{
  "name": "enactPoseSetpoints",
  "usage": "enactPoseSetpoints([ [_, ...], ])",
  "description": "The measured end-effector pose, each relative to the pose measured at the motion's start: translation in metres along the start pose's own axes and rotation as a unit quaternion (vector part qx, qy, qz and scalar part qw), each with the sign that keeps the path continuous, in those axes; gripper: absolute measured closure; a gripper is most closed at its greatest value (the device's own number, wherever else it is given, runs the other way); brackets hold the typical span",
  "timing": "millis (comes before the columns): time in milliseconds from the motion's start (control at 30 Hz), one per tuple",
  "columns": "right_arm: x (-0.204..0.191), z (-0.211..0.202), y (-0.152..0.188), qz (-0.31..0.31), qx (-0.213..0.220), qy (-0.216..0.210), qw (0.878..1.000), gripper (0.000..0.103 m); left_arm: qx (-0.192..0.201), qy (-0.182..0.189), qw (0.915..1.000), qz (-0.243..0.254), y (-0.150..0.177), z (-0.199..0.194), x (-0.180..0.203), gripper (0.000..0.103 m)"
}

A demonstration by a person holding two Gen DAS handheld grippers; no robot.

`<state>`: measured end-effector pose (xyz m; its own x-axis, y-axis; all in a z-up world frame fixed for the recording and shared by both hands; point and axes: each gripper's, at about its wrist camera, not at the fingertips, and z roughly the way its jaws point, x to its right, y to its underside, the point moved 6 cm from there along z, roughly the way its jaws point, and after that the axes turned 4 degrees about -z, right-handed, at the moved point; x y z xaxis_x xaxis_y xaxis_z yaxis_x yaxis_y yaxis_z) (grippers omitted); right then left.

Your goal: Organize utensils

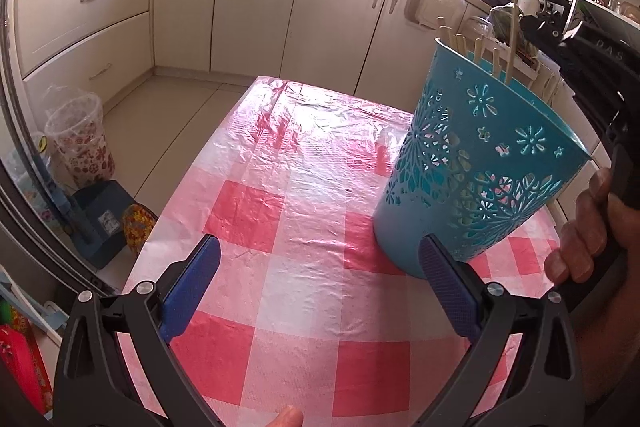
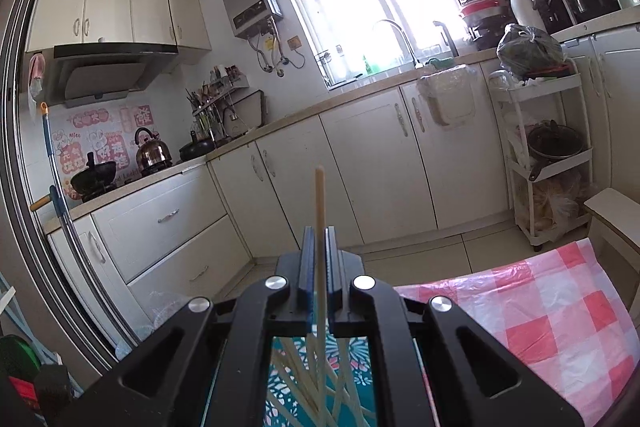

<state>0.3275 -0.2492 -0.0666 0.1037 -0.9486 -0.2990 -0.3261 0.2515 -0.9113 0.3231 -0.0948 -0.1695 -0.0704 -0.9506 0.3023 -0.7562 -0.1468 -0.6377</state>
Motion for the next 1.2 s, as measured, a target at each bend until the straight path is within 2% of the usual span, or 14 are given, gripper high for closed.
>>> enactPoseSetpoints([
  [67, -0.005, -0.005, 0.007, -0.012, -0.013, -0.006, 1.0, 0.096, -0.007, -0.004, 1.0, 0.002, 0.002, 0.0, 0.0, 0.008],
  [100, -0.008, -0.007, 0.011, -0.02, -0.024, -0.011, 0.999, 0.092, -0.011, -0.005, 0.9999, 0.001, 0.002, 0.0, 0.0, 0.008],
  [167, -0.011, -0.017, 0.017, -0.032, -0.041, -0.016, 0.999, 0.063, -0.022, -0.004, 0.9997, -0.002, 0.004, -0.002, -0.001, 0.008],
  [233, -0.011, -0.032, 0.02, -0.032, -0.052, -0.015, 0.998, 0.053, -0.032, -0.01, 0.9994, 0.0, 0.005, -0.005, -0.003, 0.008],
  [267, -0.01, -0.041, 0.021, -0.032, -0.061, -0.008, 0.998, 0.039, -0.037, -0.018, 0.9991, 0.003, 0.006, -0.007, -0.003, 0.008],
  [300, -0.008, -0.05, 0.022, -0.032, -0.074, 0.006, 0.997, 0.029, -0.044, -0.027, 0.9987, 0.006, 0.006, -0.01, -0.004, 0.008],
  [333, -0.005, -0.06, 0.023, -0.033, -0.086, 0.027, 0.995, 0.011, -0.05, -0.033, 0.9982, 0.007, 0.007, -0.012, -0.005, 0.008],
  [367, -0.003, -0.07, 0.025, -0.035, -0.091, 0.045, 0.994, 0.008, -0.056, -0.038, 0.9977, 0.006, 0.007, -0.016, -0.006, 0.008],
  [433, -0.001, -0.09, 0.03, -0.044, -0.104, 0.065, 0.991, 0.007, -0.055, -0.057, 0.9968, 0.0, 0.006, -0.027, -0.01, 0.008],
  [533, 0.003, -0.11, 0.045, -0.06, -0.153, 0.106, 0.981, 0.007, -0.053, -0.079, 0.9954, -0.013, 0.005, -0.049, -0.014, 0.008],
  [633, 0.004, -0.134, 0.054, -0.056, -0.178, 0.119, 0.975, 0.007, -0.044, -0.093, 0.9945, -0.017, 0.003, -0.076, -0.014, 0.008],
  [800, -0.006, -0.178, 0.044, -0.038, -0.179, 0.125, 0.975, 0.007, -0.019, -0.113, 0.993, 0.028, 0.004, -0.132, 0.0, 0.008],
  [967, -0.029, -0.218, 0.024, -0.033, -0.167, 0.111, 0.979, 0.007, 0.019, -0.125, 0.9878, 0.091, 0.008, -0.193, 0.023, 0.008],
  [1200, -0.059, -0.275, -0.004, -0.044, -0.126, 0.105, 0.985, 0.007, 0.064, -0.112, 0.9867, 0.1, 0.015, -0.273, 0.039, 0.008],
])
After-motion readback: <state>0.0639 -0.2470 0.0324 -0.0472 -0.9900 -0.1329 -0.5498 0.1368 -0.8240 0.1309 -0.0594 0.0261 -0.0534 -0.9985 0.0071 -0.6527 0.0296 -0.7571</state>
